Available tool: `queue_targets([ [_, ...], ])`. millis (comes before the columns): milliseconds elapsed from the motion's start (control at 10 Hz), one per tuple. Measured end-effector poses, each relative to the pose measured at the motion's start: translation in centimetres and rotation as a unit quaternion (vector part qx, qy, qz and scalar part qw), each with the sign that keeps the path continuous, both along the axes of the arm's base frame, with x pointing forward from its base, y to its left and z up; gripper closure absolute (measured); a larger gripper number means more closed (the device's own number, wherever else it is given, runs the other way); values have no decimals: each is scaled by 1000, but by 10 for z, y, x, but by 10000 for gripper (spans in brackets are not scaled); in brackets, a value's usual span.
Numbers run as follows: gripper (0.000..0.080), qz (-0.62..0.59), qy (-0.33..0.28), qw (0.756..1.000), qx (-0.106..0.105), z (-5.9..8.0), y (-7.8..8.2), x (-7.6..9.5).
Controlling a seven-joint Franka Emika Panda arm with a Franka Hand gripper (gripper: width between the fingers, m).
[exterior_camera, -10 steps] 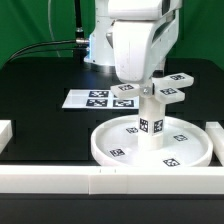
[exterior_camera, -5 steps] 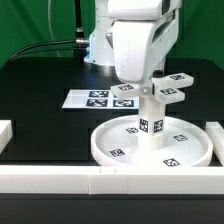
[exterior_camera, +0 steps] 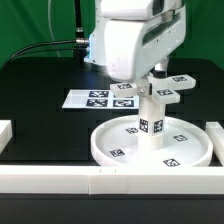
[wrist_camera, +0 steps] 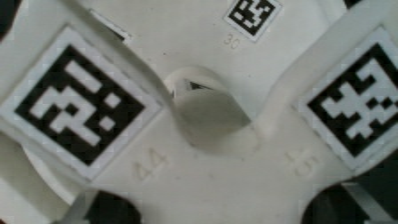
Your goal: Assemble round table
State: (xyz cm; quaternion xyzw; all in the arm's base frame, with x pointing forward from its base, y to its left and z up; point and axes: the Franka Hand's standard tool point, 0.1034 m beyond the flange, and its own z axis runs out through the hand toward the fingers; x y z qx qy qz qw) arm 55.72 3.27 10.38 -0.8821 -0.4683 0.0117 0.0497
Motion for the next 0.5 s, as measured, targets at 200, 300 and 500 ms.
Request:
queue_targets([
  [200,354,-96,3,995,0,0,0,0],
  [300,354,-150,-1,989,-1,0,0,1],
  [500,354,-249,-5,968,-3,-1,4,-1],
])
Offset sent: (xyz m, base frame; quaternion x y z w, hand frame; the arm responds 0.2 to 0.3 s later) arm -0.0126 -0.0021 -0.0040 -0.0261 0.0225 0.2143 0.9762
